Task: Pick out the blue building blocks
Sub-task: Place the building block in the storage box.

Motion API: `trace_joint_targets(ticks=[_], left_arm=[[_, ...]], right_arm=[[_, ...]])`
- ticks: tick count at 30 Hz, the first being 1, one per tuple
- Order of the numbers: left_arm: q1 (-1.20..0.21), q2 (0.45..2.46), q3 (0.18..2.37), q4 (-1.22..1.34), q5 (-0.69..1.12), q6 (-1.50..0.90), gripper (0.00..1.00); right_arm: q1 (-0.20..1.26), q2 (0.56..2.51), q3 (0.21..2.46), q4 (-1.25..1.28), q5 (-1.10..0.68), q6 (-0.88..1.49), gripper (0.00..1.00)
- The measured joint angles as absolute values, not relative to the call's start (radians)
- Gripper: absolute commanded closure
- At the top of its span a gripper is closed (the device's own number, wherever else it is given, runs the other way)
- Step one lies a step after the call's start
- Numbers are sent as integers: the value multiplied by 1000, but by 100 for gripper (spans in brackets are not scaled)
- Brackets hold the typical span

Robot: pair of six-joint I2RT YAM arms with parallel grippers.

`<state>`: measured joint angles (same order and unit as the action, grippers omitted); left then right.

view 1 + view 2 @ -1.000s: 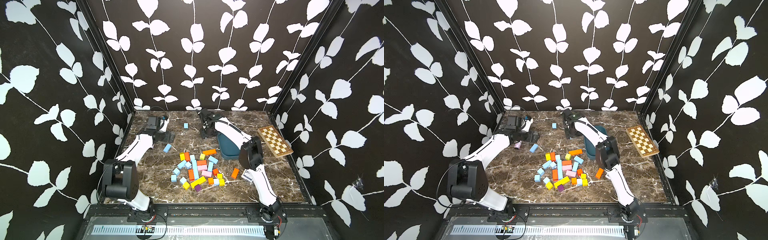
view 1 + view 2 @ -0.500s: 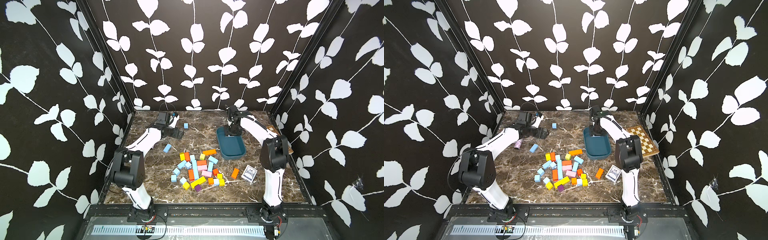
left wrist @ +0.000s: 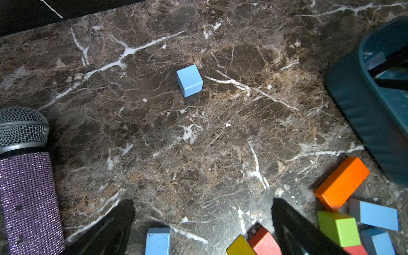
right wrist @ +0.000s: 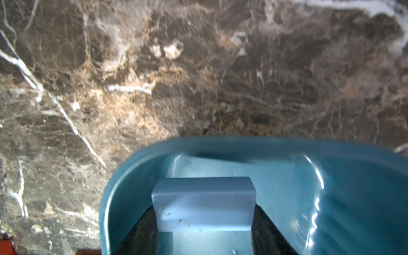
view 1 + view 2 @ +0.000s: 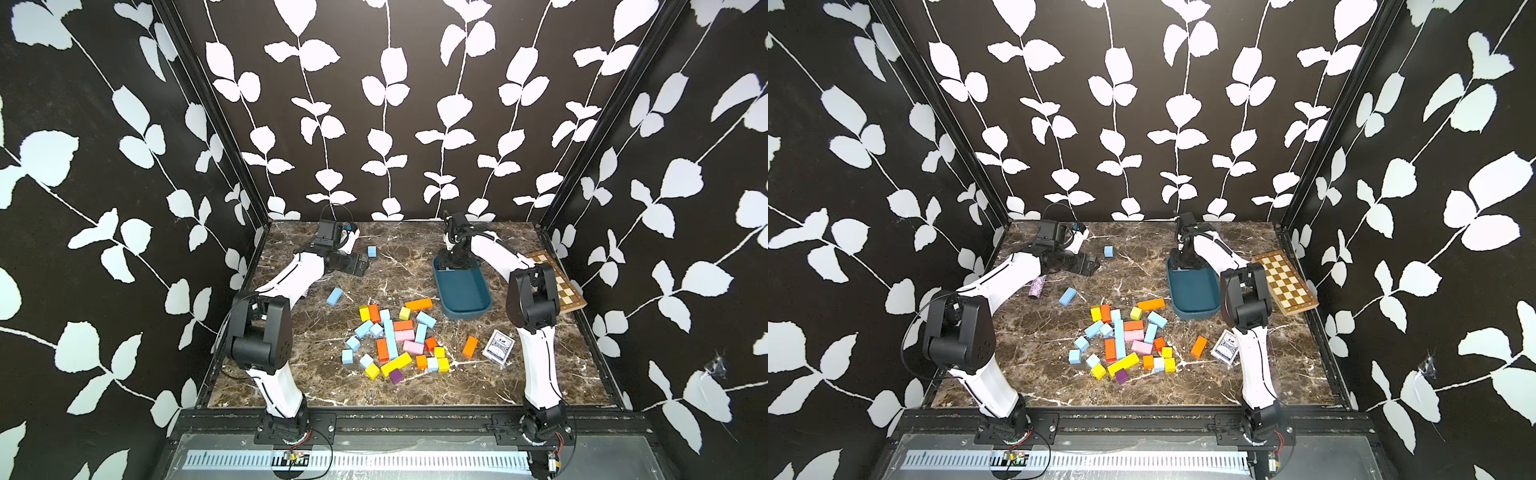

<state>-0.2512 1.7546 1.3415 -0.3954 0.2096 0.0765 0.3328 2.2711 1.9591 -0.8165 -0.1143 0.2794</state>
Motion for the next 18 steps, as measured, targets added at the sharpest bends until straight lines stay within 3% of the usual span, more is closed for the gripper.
trace_joint_targets(ticks=[10, 18], left_arm=[[-253, 1756, 1342, -396, 210, 76, 2], [-254, 1756, 1342, -399, 210, 79, 1]], right_arm=[[331, 2318, 1993, -811, -128, 258, 41], [327, 2322, 1995, -803, -133, 258, 30]])
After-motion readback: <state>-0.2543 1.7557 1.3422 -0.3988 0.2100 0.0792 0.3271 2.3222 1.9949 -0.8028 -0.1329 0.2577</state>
